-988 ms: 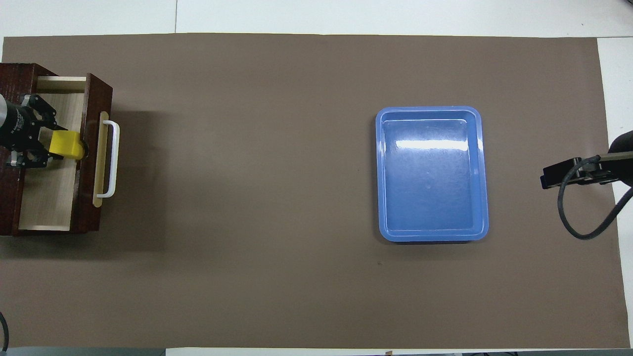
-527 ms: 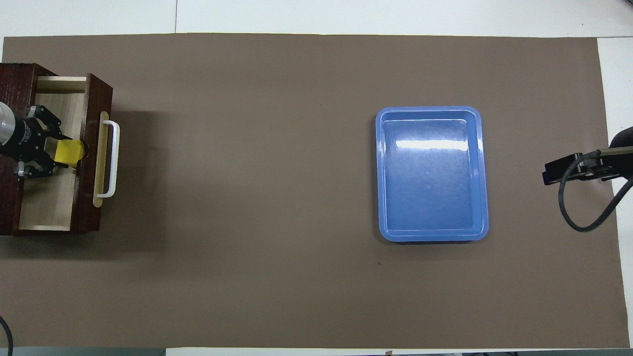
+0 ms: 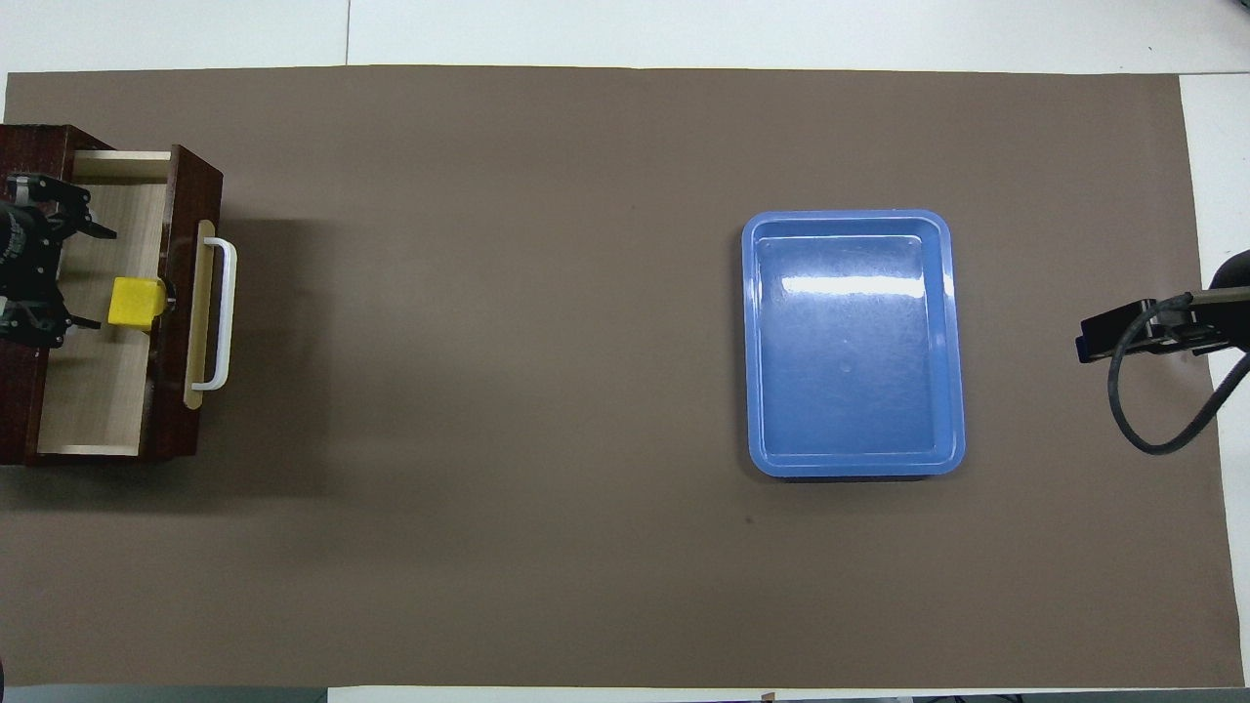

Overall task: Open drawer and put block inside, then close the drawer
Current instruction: 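Push the drawer shut with the left gripper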

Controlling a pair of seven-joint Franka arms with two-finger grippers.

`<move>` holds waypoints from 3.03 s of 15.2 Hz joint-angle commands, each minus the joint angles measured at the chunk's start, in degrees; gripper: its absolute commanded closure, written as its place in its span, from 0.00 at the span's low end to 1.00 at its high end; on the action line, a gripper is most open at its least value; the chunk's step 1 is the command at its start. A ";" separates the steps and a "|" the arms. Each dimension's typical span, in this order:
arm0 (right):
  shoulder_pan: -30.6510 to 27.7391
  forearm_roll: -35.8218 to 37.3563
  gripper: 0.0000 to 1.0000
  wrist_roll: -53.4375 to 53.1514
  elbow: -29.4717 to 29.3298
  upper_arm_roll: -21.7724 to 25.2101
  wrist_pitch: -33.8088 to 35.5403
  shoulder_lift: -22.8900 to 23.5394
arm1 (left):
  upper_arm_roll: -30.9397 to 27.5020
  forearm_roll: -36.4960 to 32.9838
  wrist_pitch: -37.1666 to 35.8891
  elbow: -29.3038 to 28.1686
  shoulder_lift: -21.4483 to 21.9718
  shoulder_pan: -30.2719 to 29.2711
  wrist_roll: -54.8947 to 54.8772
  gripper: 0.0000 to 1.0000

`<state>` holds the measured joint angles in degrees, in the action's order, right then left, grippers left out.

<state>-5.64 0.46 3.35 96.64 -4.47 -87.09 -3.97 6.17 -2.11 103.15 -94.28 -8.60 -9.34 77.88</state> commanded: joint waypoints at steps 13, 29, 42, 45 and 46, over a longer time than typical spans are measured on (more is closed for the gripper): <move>-1.21 0.69 0.00 1.04 -0.05 -0.80 1.13 -0.77 | -0.28 -14.05 13.99 -17.34 4.56 10.84 9.75 0.00; -1.21 0.69 0.00 1.04 -0.05 -0.80 1.13 -0.77 | -0.63 -14.15 18.05 -15.94 2.89 -0.41 -3.78 0.00; -1.21 0.69 0.00 1.04 -0.05 -0.80 1.13 -0.77 | 0.33 -3.62 2.34 -1.54 4.03 9.59 -8.68 0.00; -1.21 0.69 0.00 1.04 -0.05 -0.80 1.13 -0.77 | 0.86 0.70 -5.74 2.24 4.30 12.23 -20.00 0.00; -1.21 0.69 0.00 1.04 -0.05 -0.80 1.13 -0.77 | 0.95 1.84 -8.38 3.30 4.82 12.77 -23.61 0.00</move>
<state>-5.85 0.46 3.35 96.33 -4.56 -86.63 -4.08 7.61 -2.85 100.13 -93.70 -4.23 2.34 61.93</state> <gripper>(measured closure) 0.000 0.000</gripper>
